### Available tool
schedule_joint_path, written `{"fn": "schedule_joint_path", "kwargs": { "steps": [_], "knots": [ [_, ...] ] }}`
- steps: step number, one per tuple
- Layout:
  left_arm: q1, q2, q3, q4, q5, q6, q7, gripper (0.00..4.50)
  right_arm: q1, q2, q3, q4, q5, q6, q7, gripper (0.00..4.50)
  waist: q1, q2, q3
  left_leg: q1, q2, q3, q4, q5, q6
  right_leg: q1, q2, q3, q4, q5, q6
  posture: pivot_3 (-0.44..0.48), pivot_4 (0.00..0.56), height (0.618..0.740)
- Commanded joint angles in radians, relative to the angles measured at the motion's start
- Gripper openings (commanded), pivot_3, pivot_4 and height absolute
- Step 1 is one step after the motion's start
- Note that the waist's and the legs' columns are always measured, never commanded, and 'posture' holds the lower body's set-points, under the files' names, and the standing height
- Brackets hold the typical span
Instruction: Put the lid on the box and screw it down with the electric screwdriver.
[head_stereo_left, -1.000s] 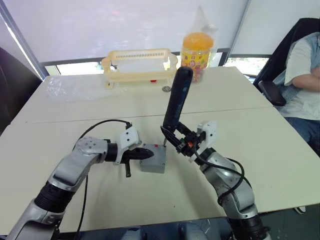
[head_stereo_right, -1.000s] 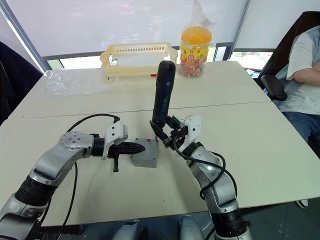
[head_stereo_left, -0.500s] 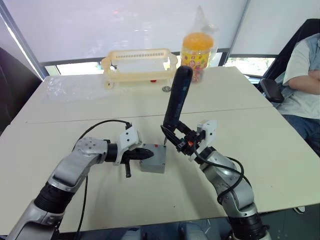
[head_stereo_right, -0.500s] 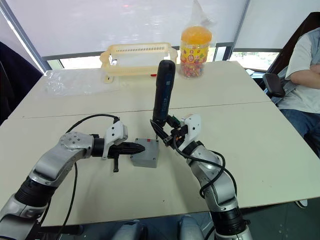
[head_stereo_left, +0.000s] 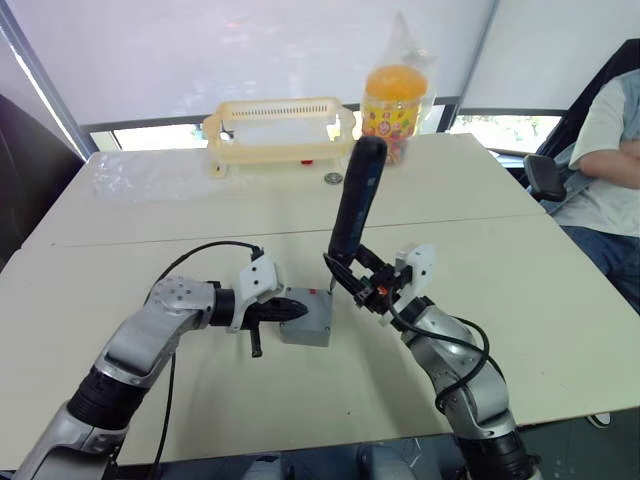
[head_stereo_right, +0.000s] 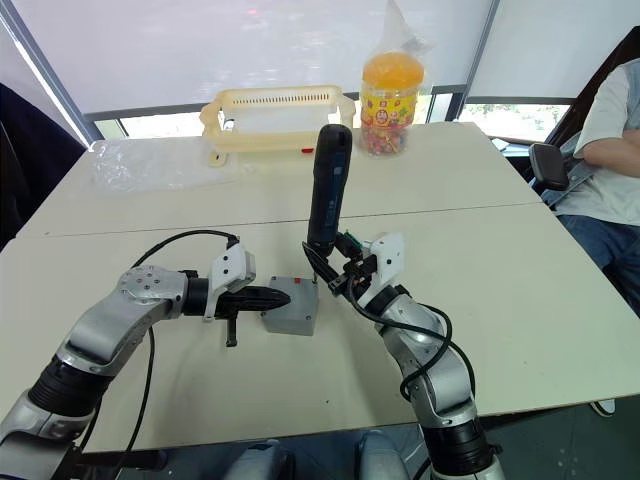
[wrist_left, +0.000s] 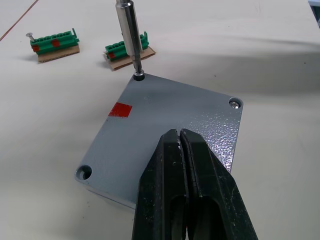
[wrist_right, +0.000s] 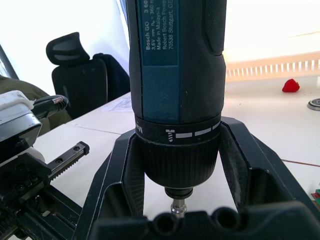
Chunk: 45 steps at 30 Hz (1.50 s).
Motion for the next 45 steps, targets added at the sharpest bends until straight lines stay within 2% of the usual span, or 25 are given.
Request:
{"fn": "schedule_joint_path", "kwargs": {
  "steps": [1, 13, 24, 45],
  "knots": [
    [0.008, 0.009, -0.017, 0.012, 0.012, 0.016, -0.004, 0.0, 0.007, -0.009, 0.024, -0.004, -0.03, -0.038, 0.018, 1.7, 0.0, 0.0, 0.0, 0.0, 0.0, 0.0, 0.0, 0.0, 0.0, 0.0, 0.0, 0.0, 0.0, 0.0, 0.0, 0.0, 0.15, 0.74],
    [0.013, 0.008, -0.016, 0.007, 0.011, 0.021, 0.0, 0.0, -0.001, -0.033, 0.048, 0.078, -0.096, -0.081, 0.033, 1.7, -0.001, 0.0, -0.002, 0.002, 0.0, 0.0, 0.0, 0.0, 0.0, 0.002, 0.0, 0.0, 0.0, 0.0, 0.0, 0.0, 0.15, 0.74],
    [0.017, 0.009, -0.015, 0.002, 0.011, 0.027, 0.0, 0.0, 0.035, -0.06, 0.061, 0.096, -0.087, -0.045, 0.07, 1.7, -0.001, 0.0, -0.015, 0.003, 0.0, -0.001, 0.0, 0.0, 0.0, 0.004, 0.0, 0.0, -0.001, 0.0, 0.0, 0.0, 0.15, 0.74],
    [0.032, 0.005, -0.012, -0.01, 0.008, 0.033, 0.017, 0.0, -0.002, -0.037, 0.096, 0.195, -0.127, -0.085, 0.072, 1.7, -0.002, 0.0, -0.019, 0.006, 0.001, -0.001, 0.0, 0.0, 0.0, 0.007, 0.001, 0.0, -0.002, -0.001, -0.001, 0.0, 0.15, 0.74]
  ]
}}
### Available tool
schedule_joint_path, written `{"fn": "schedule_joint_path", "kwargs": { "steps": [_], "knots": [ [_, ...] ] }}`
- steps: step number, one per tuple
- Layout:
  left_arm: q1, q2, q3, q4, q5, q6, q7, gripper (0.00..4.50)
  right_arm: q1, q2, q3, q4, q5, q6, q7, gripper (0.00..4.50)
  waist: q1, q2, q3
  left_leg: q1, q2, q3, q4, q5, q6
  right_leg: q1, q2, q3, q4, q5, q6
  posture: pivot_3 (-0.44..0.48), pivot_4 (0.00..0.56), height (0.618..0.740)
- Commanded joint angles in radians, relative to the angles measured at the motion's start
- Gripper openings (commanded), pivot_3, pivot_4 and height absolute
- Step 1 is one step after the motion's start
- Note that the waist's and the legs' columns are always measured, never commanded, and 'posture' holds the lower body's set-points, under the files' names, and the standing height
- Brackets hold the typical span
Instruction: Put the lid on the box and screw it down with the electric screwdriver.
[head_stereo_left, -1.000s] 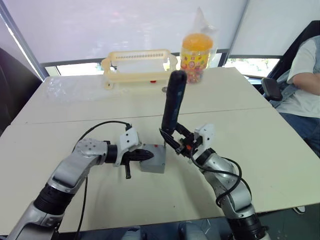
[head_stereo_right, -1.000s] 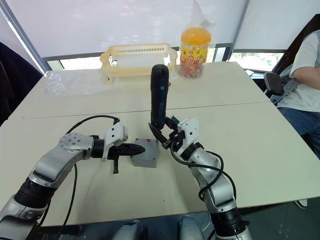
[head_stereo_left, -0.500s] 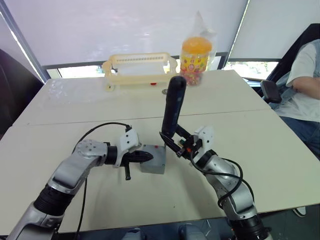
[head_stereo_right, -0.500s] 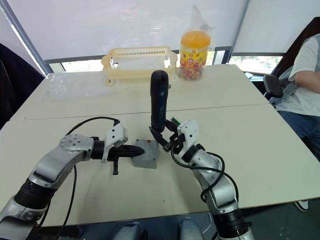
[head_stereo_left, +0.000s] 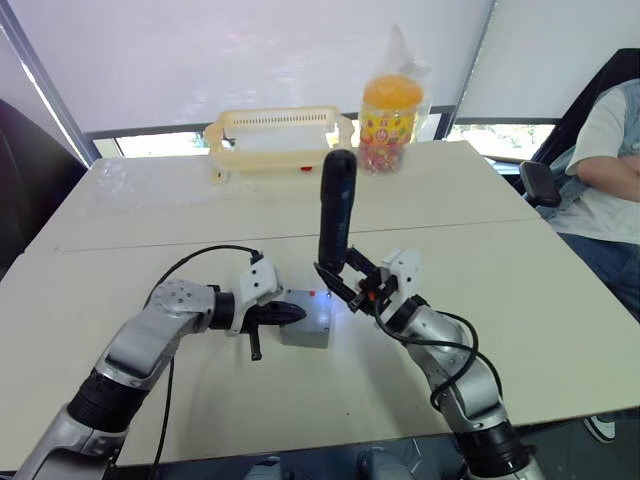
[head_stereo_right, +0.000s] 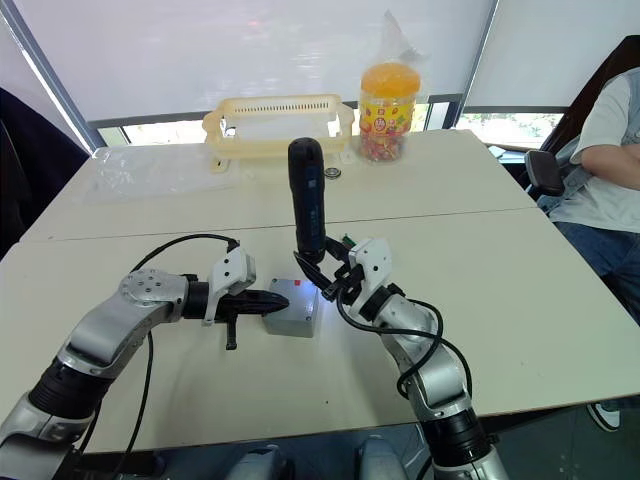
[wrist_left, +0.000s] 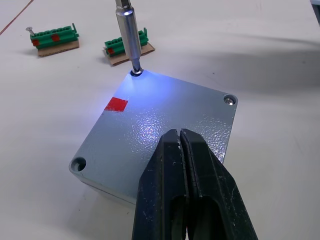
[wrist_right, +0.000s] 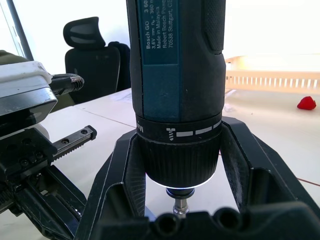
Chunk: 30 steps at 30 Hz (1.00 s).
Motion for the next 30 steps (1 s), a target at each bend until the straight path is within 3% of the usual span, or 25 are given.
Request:
{"fn": "schedule_joint_path", "kwargs": {
  "steps": [1, 11, 30],
  "knots": [
    [0.017, 0.006, -0.008, -0.01, 0.006, 0.013, 0.004, 0.0, 0.03, 0.005, 0.034, 0.081, -0.033, 0.032, -0.001, 1.7, 0.0, 0.0, -0.001, 0.0, 0.0, 0.0, 0.0, 0.0, 0.0, 0.0, 0.0, 0.0, 0.0, 0.0, 0.0, 0.0, 0.15, 0.74],
    [0.021, 0.002, -0.009, -0.015, 0.004, 0.015, 0.009, 0.0, 0.029, 0.048, 0.048, 0.082, -0.036, 0.041, -0.012, 1.7, -0.005, 0.0, -0.002, 0.012, 0.002, 0.0, -0.004, -0.001, 0.002, 0.01, 0.0, 0.0, -0.001, -0.007, -0.004, 0.0, 0.15, 0.74],
    [0.023, 0.002, -0.007, -0.016, 0.005, 0.018, 0.008, 0.0, 0.07, 0.002, 0.056, 0.135, -0.087, 0.055, -0.014, 1.7, -0.002, -0.001, -0.006, 0.015, 0.002, -0.002, -0.005, -0.002, 0.002, 0.014, 0.0, -0.001, -0.002, -0.011, 0.0, 0.0, 0.15, 0.74]
  ]
}}
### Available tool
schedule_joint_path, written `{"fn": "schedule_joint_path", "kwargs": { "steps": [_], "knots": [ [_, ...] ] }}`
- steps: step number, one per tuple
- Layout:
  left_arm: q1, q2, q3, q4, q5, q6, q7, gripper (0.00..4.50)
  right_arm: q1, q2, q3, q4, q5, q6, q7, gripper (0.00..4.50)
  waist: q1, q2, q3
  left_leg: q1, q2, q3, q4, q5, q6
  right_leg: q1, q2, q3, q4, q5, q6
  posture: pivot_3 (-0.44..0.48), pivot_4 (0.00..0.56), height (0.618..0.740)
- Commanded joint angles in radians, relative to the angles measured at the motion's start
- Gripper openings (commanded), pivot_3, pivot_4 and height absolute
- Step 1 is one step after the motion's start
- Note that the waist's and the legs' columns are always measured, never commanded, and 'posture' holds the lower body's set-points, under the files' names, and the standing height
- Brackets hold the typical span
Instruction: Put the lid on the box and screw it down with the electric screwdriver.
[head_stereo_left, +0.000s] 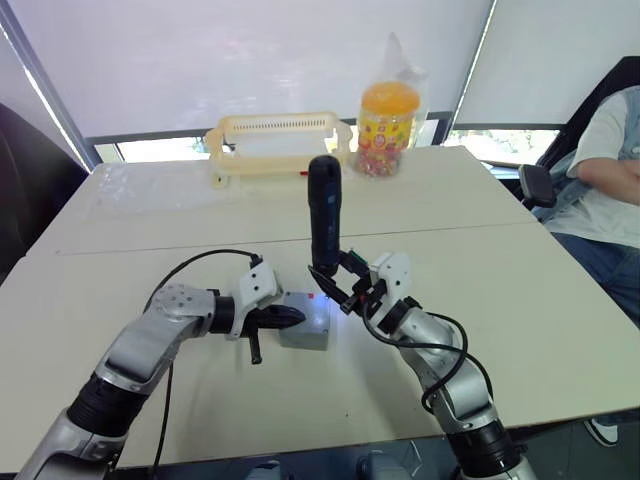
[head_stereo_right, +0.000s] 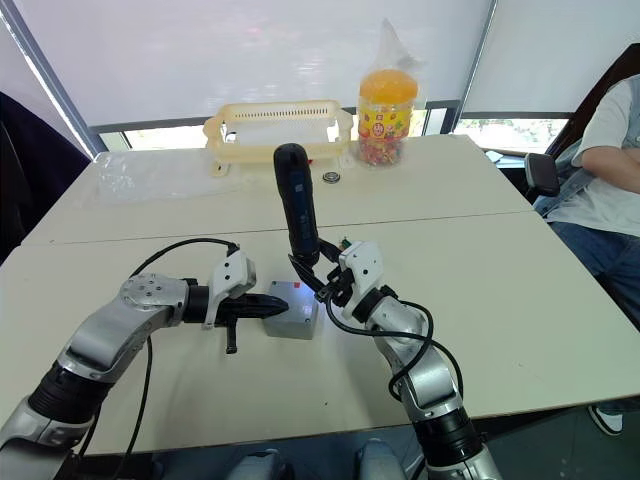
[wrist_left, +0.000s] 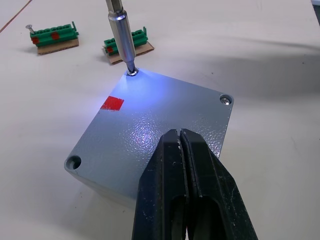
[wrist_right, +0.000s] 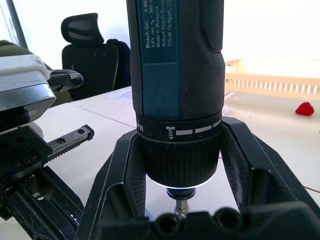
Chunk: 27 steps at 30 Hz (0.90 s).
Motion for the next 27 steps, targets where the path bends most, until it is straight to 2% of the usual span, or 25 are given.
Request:
{"fn": "schedule_joint_path", "kwargs": {
  "steps": [1, 16, 27],
  "knots": [
    [0.007, 0.005, -0.006, -0.011, 0.004, 0.005, 0.002, 0.0, 0.067, -0.02, 0.028, 0.102, -0.028, 0.097, 0.0, 1.7, 0.0, 0.0, -0.001, 0.0, 0.0, 0.0, 0.0, 0.0, 0.0, 0.0, 0.0, 0.0, 0.0, 0.0, 0.0, 0.0, 0.15, 0.74],
    [0.001, -0.003, -0.01, 0.01, 0.014, -0.004, 0.003, 0.0, 0.055, -0.067, 0.016, 0.043, -0.014, 0.19, 0.006, 1.7, 0.004, -0.002, -0.009, 0.003, 0.0, 0.0, -0.003, 0.0, 0.0, 0.002, -0.001, 0.0, -0.001, -0.004, -0.003, 0.0, 0.15, 0.74],
    [0.006, -0.015, -0.008, 0.016, 0.018, -0.005, 0.008, 0.0, 0.06, -0.048, 0.029, 0.046, -0.015, 0.191, -0.001, 1.7, 0.004, -0.002, -0.009, 0.006, 0.0, -0.001, -0.01, 0.0, 0.0, 0.002, -0.002, 0.0, -0.003, -0.005, -0.003, 0.0, 0.15, 0.74]
  ]
}}
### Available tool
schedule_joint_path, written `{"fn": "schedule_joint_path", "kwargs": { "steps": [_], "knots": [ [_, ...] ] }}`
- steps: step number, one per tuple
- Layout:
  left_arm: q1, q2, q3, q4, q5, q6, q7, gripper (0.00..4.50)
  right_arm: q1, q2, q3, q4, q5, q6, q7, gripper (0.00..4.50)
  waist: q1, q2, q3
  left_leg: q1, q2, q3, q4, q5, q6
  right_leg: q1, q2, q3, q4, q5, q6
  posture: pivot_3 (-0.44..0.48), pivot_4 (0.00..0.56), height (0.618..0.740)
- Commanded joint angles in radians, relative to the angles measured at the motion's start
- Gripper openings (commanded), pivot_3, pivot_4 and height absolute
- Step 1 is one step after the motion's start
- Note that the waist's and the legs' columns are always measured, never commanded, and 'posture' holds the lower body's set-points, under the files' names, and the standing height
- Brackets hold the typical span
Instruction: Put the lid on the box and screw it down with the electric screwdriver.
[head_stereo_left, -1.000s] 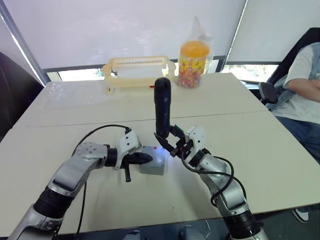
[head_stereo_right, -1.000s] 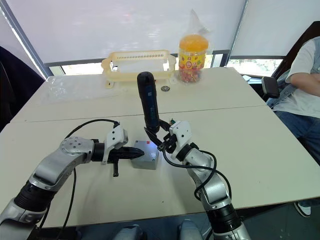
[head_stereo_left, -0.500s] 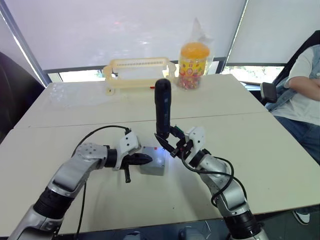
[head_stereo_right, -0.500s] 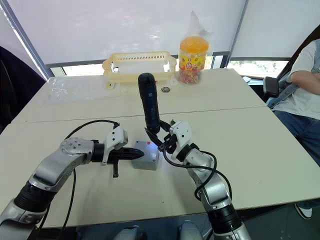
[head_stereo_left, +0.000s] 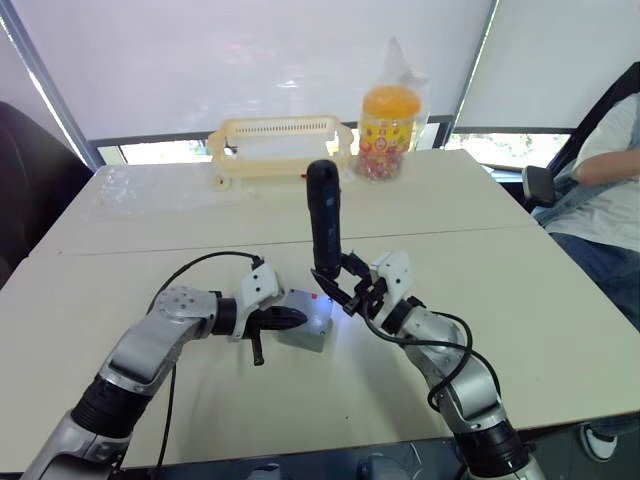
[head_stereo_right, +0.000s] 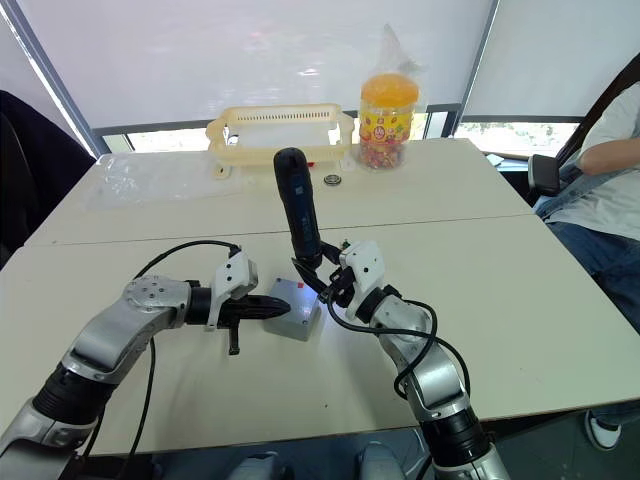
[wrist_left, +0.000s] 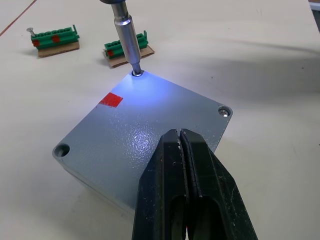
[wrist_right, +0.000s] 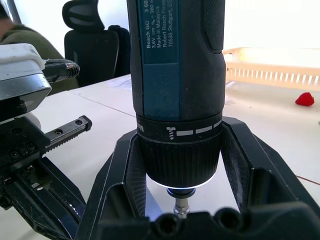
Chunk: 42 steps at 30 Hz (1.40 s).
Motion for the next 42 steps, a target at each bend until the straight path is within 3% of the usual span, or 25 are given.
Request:
{"fn": "schedule_joint_path", "kwargs": {
  "steps": [1, 20, 25, 31, 36, 42],
  "knots": [
    [0.003, 0.006, -0.007, 0.007, 0.013, -0.002, 0.005, 0.0, 0.063, -0.013, 0.031, 0.096, -0.022, 0.091, 0.001, 1.7, 0.0, 0.0, 0.0, 0.0, 0.0, 0.0, 0.0, 0.0, 0.0, 0.0, 0.0, 0.0, 0.0, 0.0, 0.0, 0.0, 0.15, 0.74],
    [0.023, 0.007, -0.017, 0.022, 0.02, -0.004, 0.01, 0.0, 0.047, -0.013, 0.008, 0.069, -0.016, 0.076, -0.01, 1.7, 0.0, 0.0, 0.0, 0.001, 0.0, -0.001, -0.002, 0.0, 0.0, 0.0, -0.001, 0.0, 0.0, -0.002, 0.0, 0.0, 0.15, 0.74],
    [0.01, -0.002, -0.038, 0.061, 0.041, -0.032, 0.008, 0.0, -0.074, 0.02, -0.128, -0.232, 0.209, 0.214, -0.049, 1.7, 0.003, 0.003, 0.005, -0.005, 0.0, -0.002, -0.002, 0.0, 0.0, -0.004, -0.001, -0.001, -0.001, -0.002, 0.0, 0.0, 0.15, 0.74],
    [-0.006, -0.021, -0.057, 0.105, 0.054, -0.056, 0.002, 0.0, -0.188, 0.013, -0.229, -0.405, 0.407, 0.448, -0.133, 1.7, 0.0, 0.004, 0.007, -0.021, -0.001, -0.002, -0.002, 0.001, -0.001, -0.022, -0.001, -0.002, 0.002, 0.004, -0.001, 0.0, 0.15, 0.74],
    [-0.004, -0.027, -0.053, 0.109, 0.049, -0.067, -0.003, 0.0, -0.288, 0.009, -0.37, -0.389, 0.649, 0.639, -0.251, 1.7, 0.001, 0.004, 0.008, -0.023, 0.0, -0.003, -0.003, 0.001, -0.001, -0.023, -0.001, -0.003, 0.001, 0.004, -0.001, 0.0, 0.15, 0.74],
    [-0.007, -0.039, -0.011, 0.07, 0.001, -0.042, 0.005, 0.0, -0.421, -0.205, -0.581, -0.19, 0.992, 0.935, -0.371, 1.7, 0.003, 0.004, 0.009, -0.025, -0.001, -0.002, 0.0, 0.001, -0.001, -0.023, -0.003, -0.003, 0.0, 0.002, -0.005, 0.0, 0.15, 0.74]
  ]
}}
